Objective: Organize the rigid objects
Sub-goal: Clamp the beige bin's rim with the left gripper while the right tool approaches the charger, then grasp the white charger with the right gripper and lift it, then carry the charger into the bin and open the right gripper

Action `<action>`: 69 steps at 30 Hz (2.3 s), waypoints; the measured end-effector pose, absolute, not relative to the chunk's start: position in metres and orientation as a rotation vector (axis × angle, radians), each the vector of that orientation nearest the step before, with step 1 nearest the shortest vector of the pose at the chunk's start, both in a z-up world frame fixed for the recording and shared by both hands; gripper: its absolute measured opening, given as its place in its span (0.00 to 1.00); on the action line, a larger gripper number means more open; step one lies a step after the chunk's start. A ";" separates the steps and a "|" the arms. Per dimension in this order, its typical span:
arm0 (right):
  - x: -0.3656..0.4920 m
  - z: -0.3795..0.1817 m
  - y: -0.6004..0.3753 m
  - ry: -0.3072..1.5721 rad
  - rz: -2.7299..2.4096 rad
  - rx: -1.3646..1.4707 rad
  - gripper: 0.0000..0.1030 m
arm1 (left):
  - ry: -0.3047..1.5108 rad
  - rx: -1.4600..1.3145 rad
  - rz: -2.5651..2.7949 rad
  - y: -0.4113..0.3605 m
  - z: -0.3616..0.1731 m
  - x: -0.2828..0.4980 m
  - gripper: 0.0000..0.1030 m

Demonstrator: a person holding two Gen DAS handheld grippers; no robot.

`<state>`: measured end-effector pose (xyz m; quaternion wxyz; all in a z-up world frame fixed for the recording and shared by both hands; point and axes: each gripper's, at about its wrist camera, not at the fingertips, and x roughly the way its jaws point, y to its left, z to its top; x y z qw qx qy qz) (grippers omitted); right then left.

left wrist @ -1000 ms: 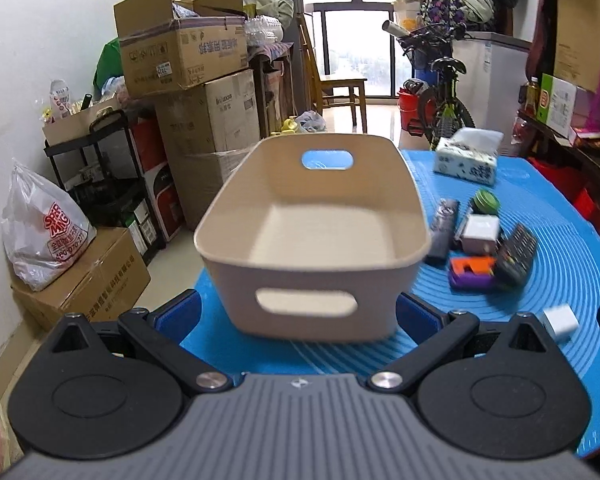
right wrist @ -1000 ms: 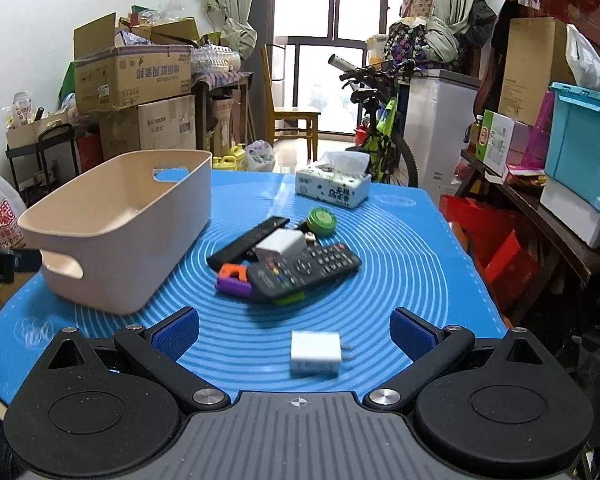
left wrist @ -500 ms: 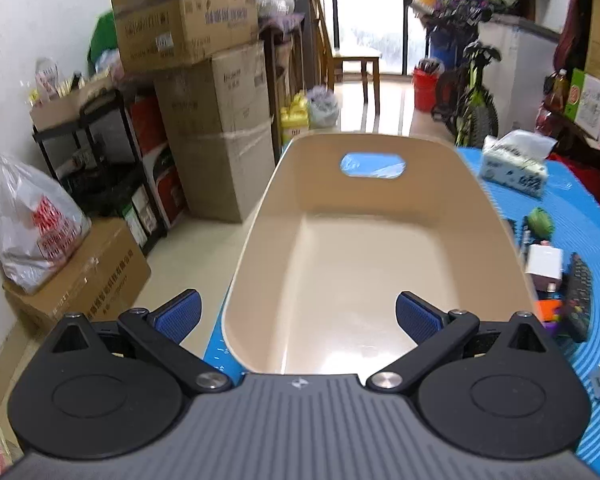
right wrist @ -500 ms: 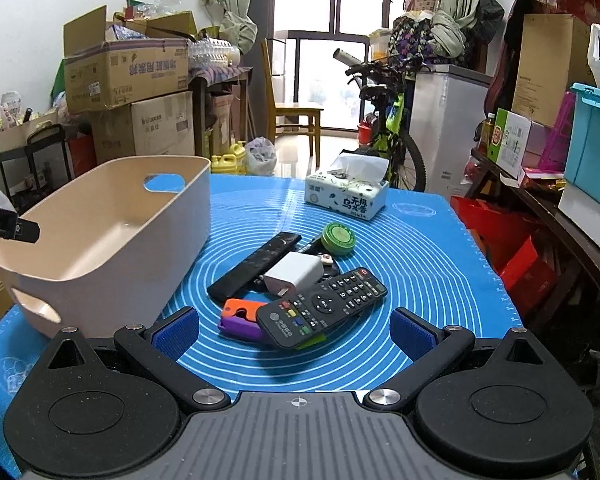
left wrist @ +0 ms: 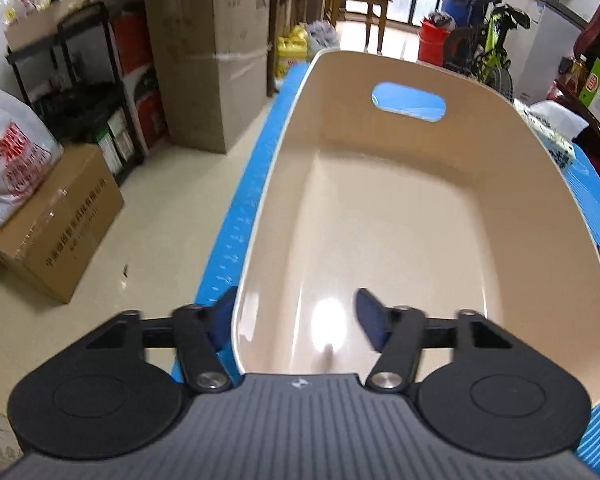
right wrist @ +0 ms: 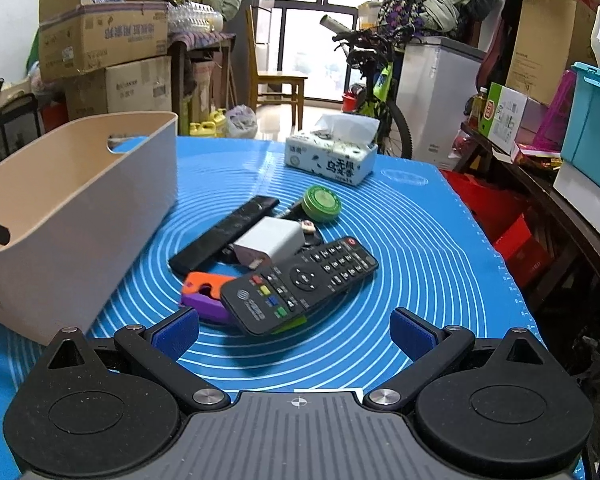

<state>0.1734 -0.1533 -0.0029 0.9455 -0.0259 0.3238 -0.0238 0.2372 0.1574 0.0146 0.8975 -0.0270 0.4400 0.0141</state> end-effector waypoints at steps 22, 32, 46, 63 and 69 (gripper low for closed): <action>0.172 -0.036 -0.167 0.788 -0.116 -0.121 0.98 | 0.892 -0.029 0.018 0.172 0.018 0.244 0.05; 0.173 -0.054 -0.184 0.840 -0.125 -0.053 0.89 | 0.881 -0.037 0.015 0.174 0.016 0.243 0.05; 0.168 -0.046 -0.188 0.807 -0.089 0.059 0.62 | 0.879 -0.066 0.002 0.178 0.015 0.243 0.04; 0.211 0.072 -0.095 0.502 0.140 -0.059 0.62 | 0.878 -0.067 -0.008 0.178 0.014 0.243 0.03; 0.230 0.091 -0.033 0.453 0.251 -0.152 0.62 | 0.876 -0.053 -0.006 0.175 0.014 0.243 0.03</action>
